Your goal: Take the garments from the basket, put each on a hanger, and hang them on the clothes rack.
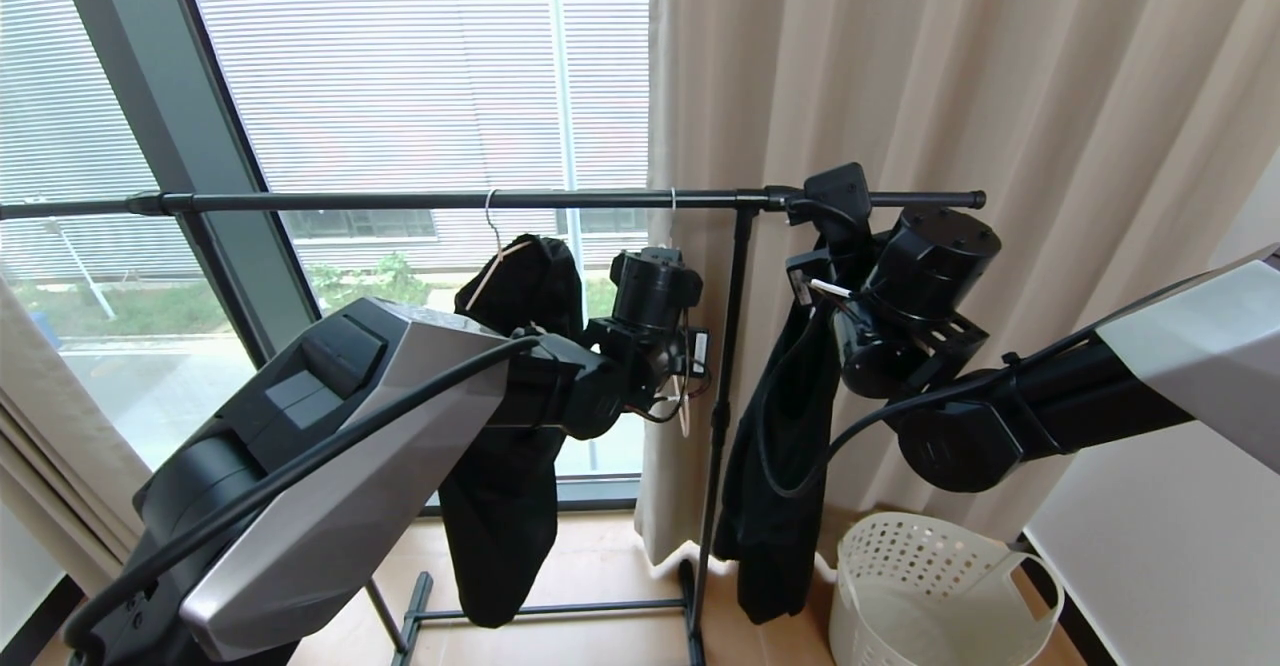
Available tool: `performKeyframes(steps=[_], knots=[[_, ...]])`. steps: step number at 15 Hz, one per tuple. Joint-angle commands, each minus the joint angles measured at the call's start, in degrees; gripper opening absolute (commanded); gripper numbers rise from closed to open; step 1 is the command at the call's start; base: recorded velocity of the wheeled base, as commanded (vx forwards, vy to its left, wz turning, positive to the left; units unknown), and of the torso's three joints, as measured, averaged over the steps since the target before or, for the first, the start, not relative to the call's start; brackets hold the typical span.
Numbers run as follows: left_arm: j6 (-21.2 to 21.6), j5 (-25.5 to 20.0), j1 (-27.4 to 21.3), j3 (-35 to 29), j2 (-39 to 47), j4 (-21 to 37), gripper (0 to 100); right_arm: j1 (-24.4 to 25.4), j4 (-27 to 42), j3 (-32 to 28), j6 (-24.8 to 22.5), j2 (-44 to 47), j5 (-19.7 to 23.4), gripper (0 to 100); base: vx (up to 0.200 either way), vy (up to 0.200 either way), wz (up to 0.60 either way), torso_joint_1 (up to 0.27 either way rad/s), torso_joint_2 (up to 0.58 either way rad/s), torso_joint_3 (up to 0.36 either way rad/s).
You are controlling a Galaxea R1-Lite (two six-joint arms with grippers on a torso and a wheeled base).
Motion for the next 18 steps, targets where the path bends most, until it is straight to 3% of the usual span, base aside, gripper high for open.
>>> performKeyframes(steps=[1, 18], knots=[[-0.1, 0.0, -0.1, 0.0, 0.0, 0.0, 0, 0.0, 0.0, -0.1, 0.0, 0.0, 0.0, 0, 0.0, 0.0, 0.0, 0.0, 0.0, 0.0], [0.1, 0.3, -0.6, 10.7, -10.7, -0.7, 0, -0.2, 0.0, -0.3, -0.1, -0.1, 0.1, 0, 0.0, 0.0, 0.0, 0.0, 0.0, 0.0]])
